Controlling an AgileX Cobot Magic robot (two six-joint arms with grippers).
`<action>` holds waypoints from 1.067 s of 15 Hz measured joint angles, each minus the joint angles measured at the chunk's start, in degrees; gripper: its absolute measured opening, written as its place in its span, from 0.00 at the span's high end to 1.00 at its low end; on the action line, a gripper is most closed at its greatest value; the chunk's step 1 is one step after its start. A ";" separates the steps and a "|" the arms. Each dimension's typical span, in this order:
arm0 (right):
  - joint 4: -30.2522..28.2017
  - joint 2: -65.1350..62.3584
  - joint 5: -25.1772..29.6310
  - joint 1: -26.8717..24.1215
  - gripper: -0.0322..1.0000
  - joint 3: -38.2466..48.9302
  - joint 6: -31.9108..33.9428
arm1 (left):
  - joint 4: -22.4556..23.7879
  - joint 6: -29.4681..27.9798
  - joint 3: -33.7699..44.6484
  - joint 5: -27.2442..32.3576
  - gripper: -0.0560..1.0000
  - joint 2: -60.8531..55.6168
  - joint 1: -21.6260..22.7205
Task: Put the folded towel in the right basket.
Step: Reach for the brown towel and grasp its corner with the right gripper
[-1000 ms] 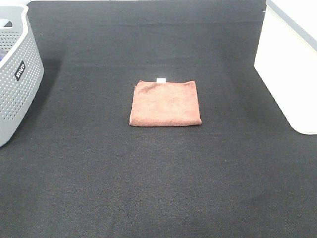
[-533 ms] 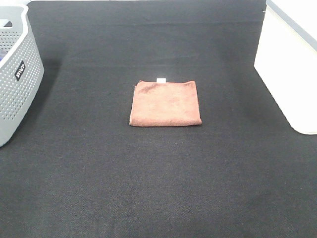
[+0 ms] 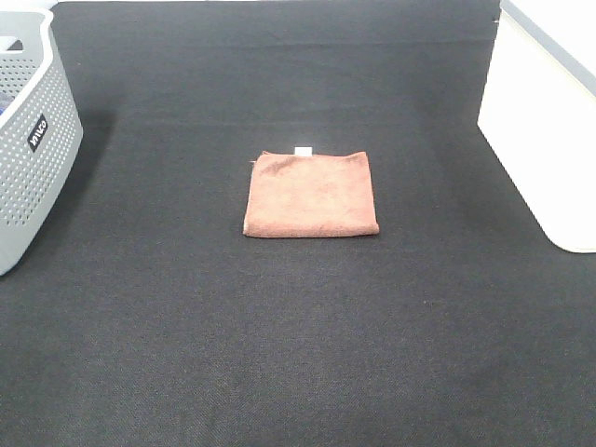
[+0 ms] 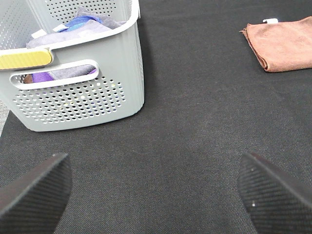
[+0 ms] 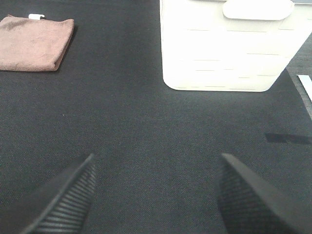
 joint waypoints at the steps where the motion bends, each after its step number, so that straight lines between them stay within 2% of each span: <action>1: 0.00 0.00 0.00 0.00 0.33 0.00 0.00 | 0.00 0.00 0.00 0.00 0.12 0.00 0.00; 16: 0.00 0.00 0.00 0.00 0.33 0.00 0.00 | 0.00 0.00 0.00 0.00 0.12 0.00 0.00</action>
